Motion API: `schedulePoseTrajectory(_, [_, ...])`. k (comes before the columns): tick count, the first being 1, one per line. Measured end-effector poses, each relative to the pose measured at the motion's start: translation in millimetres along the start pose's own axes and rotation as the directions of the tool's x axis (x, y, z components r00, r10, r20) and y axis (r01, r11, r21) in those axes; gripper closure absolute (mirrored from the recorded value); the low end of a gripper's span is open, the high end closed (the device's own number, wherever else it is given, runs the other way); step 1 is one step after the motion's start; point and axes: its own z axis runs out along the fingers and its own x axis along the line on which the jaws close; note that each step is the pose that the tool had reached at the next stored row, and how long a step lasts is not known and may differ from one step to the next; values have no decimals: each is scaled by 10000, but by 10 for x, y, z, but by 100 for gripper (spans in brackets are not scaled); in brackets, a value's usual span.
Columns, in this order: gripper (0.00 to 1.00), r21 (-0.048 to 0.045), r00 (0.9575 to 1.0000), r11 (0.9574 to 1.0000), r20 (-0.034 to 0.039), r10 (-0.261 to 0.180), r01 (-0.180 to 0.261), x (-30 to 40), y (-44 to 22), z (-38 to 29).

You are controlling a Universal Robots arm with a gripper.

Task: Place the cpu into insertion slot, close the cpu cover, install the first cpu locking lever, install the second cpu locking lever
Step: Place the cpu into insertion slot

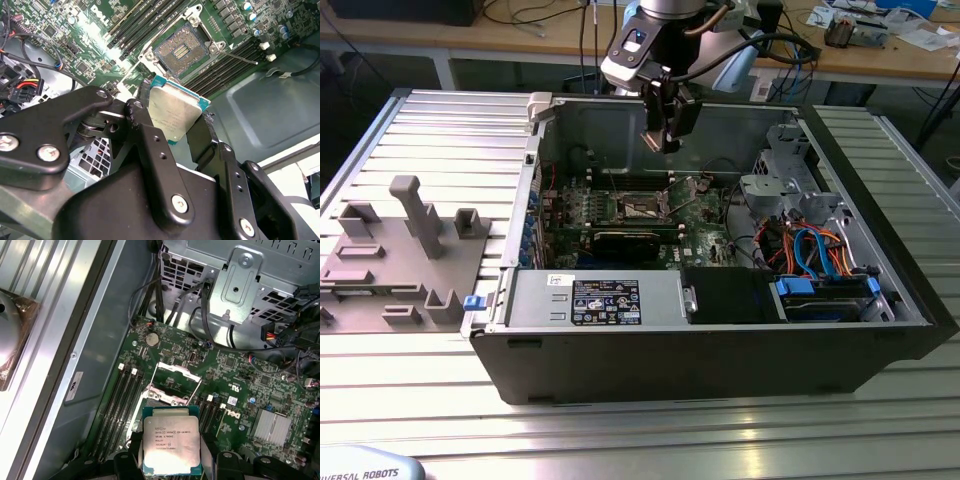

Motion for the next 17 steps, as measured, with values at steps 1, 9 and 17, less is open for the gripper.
schedulePoseTrajectory(1, [46, -1, 10000, 10000, 0, 8, -8, 0, 0, 0])
schedulePoseTrajectory(9, [46, -2, 10000, 10000, 5, 83, -83, 0, 0, 2])
schedulePoseTrajectory(17, [46, -2, 9999, 9999, 10, 150, -150, 0, 0, 3])
